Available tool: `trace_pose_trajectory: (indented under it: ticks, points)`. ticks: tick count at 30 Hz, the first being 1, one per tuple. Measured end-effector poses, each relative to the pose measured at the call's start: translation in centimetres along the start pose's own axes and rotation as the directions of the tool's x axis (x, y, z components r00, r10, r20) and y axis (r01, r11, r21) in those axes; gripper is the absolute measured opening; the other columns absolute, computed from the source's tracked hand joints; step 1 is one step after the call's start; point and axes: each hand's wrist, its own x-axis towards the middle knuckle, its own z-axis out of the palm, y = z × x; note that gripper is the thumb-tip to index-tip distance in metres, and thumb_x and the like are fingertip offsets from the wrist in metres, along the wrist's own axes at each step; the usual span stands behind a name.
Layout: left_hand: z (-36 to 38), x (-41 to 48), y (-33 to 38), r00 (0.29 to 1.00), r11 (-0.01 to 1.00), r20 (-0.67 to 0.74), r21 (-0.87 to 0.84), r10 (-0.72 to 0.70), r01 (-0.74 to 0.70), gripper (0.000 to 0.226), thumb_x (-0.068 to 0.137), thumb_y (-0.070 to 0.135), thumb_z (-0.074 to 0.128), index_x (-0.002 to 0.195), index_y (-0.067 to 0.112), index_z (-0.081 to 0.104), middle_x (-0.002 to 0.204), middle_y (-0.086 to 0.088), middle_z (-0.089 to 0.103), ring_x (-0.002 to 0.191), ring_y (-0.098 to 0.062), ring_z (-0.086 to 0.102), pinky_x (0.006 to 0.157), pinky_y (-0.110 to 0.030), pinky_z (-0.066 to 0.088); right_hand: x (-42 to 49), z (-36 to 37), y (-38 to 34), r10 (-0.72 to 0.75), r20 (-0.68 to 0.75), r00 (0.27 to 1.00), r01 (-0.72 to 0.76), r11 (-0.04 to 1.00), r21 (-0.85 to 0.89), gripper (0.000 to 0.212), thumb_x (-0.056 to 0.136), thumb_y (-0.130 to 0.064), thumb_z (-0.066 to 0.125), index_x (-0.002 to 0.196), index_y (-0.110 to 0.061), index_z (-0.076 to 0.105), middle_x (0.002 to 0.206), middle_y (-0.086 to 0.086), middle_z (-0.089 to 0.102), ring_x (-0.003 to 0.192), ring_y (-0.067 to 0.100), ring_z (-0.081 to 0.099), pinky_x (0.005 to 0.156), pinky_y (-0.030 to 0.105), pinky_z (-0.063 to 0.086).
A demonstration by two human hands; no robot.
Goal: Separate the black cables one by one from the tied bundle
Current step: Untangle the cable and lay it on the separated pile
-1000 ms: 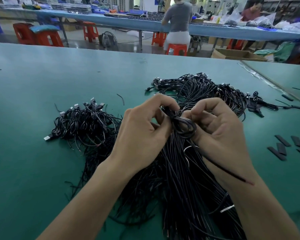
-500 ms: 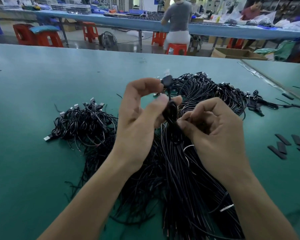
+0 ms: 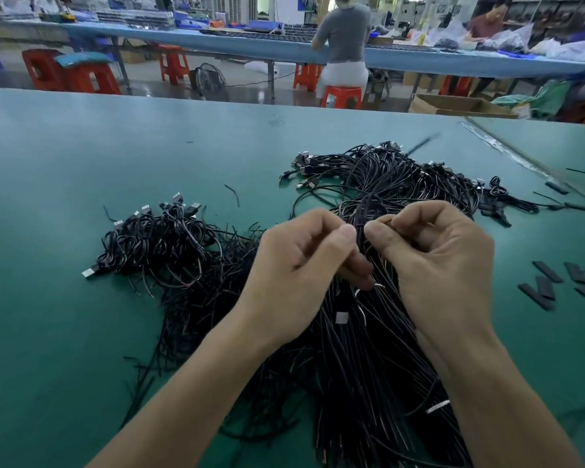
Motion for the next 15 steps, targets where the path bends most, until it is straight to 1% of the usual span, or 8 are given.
trace_pose_trajectory:
  ticks: [2,4,5,7,9,11,13,15]
  points:
    - [0.09,-0.02,-0.33,1.000,0.993,0.022,0.121,-0.012,0.009,0.024,0.097,0.018,0.050,0.081,0.015,0.068,0.080,-0.005,0.076,0.076,-0.024,0.074,0.076,-0.038,0.059,-0.17,0.21,-0.38,0.038,0.039,0.999,-0.042,0.993,0.110,0.029,0.078,0.004,0.078,0.075,-0.020,0.062,0.073,-0.001,0.073,0.066,0.010,0.069,0.064,0.019,0.055]
    - [0.01,0.05,-0.50,1.000,0.987,0.014,0.160,-0.026,0.024,0.027,0.097,0.022,0.048,0.084,0.019,0.072,0.085,0.001,0.076,0.086,-0.018,0.072,0.084,-0.036,0.057,-0.23,0.32,-0.60,0.068,0.076,0.995,-0.082,0.977,0.197,0.028,0.078,0.008,0.076,0.074,-0.017,0.063,0.071,0.002,0.073,0.064,0.014,0.070,0.063,0.022,0.057]
    - [-0.05,0.10,-0.55,0.999,0.985,0.008,0.168,-0.035,0.033,0.030,0.097,0.026,0.046,0.086,0.020,0.074,0.087,0.002,0.075,0.088,-0.016,0.071,0.085,-0.034,0.056,-0.21,0.30,-0.67,0.075,0.088,0.993,-0.092,0.972,0.215,0.028,0.078,0.009,0.075,0.074,-0.016,0.062,0.071,0.003,0.072,0.064,0.017,0.071,0.064,0.024,0.058]
    - [-0.10,0.17,-0.61,0.998,0.980,-0.001,0.188,-0.070,0.069,0.039,0.095,0.037,0.040,0.090,0.021,0.076,0.090,-0.001,0.075,0.093,-0.019,0.069,0.088,-0.042,0.055,-0.08,0.12,-0.65,0.074,0.101,0.992,-0.093,0.974,0.205,0.029,0.078,0.009,0.074,0.076,-0.016,0.061,0.073,0.003,0.072,0.069,0.020,0.072,0.071,0.028,0.059]
    - [-0.12,0.20,-0.72,0.994,0.976,-0.005,0.190,-0.107,0.106,0.047,0.093,0.043,0.036,0.092,0.020,0.077,0.093,-0.002,0.075,0.098,-0.020,0.069,0.091,-0.050,0.053,0.05,-0.03,-0.51,0.064,0.103,0.993,-0.082,0.982,0.171,0.030,0.078,0.008,0.075,0.076,-0.018,0.061,0.074,0.001,0.072,0.073,0.018,0.071,0.076,0.028,0.058]
    - [-0.14,0.29,-0.75,0.988,0.970,-0.019,0.188,-0.152,0.153,0.051,0.090,0.050,0.036,0.097,0.023,0.078,0.097,-0.002,0.076,0.102,-0.022,0.069,0.095,-0.052,0.052,0.10,-0.10,-0.40,0.043,0.104,0.994,-0.061,0.984,0.170,0.029,0.078,0.008,0.075,0.078,-0.018,0.061,0.075,-0.001,0.072,0.073,0.015,0.069,0.074,0.025,0.057]
    - [-0.29,0.41,-0.68,0.979,0.970,-0.041,0.132,-0.199,0.203,0.050,0.087,0.057,0.038,0.097,0.028,0.079,0.098,0.001,0.077,0.103,-0.020,0.070,0.098,-0.052,0.051,0.11,-0.10,-0.49,0.012,0.130,0.991,-0.034,0.986,0.164,0.028,0.077,0.007,0.076,0.081,-0.016,0.061,0.075,-0.003,0.072,0.073,0.012,0.068,0.072,0.022,0.055]
    - [-0.46,0.62,-0.46,0.969,0.968,-0.031,0.045,-0.246,0.247,0.049,0.087,0.060,0.041,0.092,0.032,0.080,0.098,0.000,0.078,0.102,-0.020,0.071,0.100,-0.049,0.051,0.10,-0.08,-0.56,0.021,0.163,0.986,-0.052,0.980,0.192,0.028,0.077,0.009,0.075,0.082,-0.015,0.060,0.074,-0.003,0.072,0.073,0.011,0.068,0.070,0.020,0.056]
